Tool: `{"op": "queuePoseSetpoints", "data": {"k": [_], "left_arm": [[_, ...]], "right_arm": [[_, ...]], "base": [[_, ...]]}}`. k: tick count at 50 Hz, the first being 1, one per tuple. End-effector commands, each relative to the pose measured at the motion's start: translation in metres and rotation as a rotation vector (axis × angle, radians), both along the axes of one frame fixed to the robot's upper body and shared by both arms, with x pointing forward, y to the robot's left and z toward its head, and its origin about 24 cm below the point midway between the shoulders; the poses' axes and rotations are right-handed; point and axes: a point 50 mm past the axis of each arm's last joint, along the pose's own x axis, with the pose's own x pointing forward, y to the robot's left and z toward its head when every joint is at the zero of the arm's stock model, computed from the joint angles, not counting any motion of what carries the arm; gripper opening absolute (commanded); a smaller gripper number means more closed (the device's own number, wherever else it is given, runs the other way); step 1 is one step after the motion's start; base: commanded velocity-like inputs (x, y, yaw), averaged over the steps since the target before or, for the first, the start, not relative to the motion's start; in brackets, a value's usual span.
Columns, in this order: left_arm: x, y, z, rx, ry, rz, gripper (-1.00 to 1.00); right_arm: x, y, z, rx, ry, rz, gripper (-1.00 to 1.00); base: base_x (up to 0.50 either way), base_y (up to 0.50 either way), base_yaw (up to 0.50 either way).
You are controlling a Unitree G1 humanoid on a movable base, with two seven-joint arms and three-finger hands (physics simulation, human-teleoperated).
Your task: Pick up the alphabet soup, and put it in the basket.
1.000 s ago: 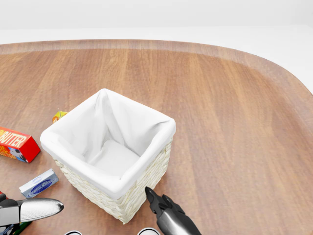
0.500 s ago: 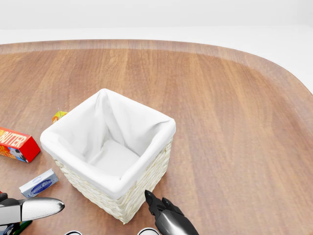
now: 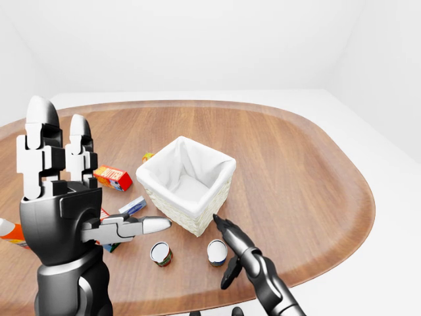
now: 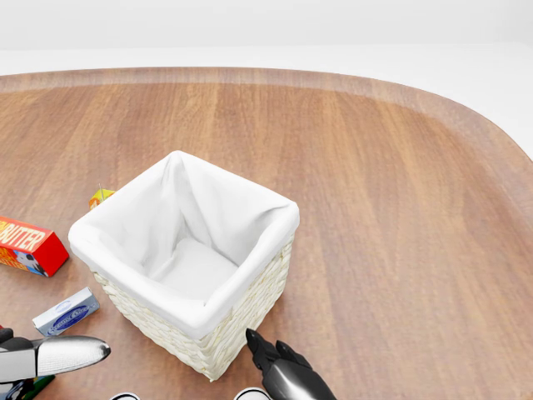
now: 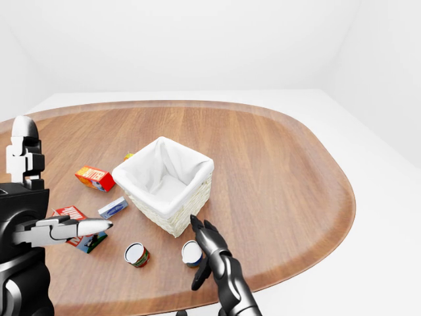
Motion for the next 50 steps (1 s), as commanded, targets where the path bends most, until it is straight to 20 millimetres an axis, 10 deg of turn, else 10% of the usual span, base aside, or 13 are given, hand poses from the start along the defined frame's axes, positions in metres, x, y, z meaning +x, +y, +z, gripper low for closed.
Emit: {"op": "queuePoseSetpoints", "data": {"k": [1,50], "left_arm": [[0.0,0.0,0.0,0.0,-0.002,0.0,1.0],[0.004,0.0,-0.003,0.001,0.019,-0.002,1.0]], "right_arm": [[0.001,0.0,-0.005,-0.026,0.009,0.001,1.0],[0.002,0.01,-0.006,-0.023,-0.013,0.092,1.0]], "base": [[0.0,0.0,0.0],[0.0,0.0,0.0]]}}
